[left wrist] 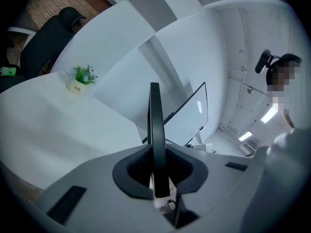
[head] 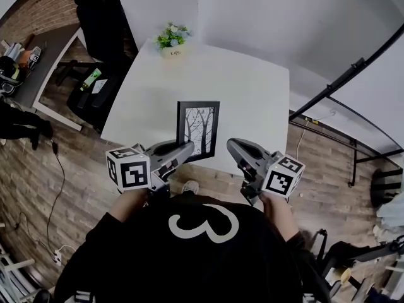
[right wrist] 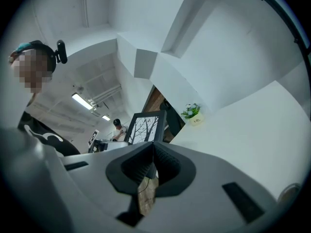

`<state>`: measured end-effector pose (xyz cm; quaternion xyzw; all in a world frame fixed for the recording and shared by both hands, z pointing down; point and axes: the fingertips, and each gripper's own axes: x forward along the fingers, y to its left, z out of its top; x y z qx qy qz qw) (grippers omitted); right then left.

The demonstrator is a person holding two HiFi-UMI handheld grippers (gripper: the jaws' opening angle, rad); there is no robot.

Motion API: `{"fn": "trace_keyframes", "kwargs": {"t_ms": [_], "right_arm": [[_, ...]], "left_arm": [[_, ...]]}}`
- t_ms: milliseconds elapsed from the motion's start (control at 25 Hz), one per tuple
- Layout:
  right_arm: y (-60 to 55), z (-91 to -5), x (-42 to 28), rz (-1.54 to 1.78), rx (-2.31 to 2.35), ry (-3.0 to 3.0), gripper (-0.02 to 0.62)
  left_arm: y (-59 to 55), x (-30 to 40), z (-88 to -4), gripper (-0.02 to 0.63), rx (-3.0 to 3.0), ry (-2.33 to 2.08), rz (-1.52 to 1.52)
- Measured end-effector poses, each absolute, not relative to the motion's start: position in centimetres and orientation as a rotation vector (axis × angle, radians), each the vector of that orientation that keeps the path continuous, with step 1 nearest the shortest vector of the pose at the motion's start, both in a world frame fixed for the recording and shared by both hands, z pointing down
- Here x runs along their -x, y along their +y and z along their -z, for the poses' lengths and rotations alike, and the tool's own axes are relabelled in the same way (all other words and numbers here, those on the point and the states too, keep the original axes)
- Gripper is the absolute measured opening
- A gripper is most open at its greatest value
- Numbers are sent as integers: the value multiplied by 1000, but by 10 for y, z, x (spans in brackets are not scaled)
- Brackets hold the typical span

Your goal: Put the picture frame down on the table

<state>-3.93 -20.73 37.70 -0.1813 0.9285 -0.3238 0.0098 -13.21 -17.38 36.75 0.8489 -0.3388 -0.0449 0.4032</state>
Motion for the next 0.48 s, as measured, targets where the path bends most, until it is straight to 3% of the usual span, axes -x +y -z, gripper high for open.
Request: {"fn": "trace_keyframes", "kwargs": {"t_ms": [480], "right_arm": [[-235,-413,59,1136,809,2797,23]], "left_arm": [[-224,158,-413,55,-2119,-717,9]]}}
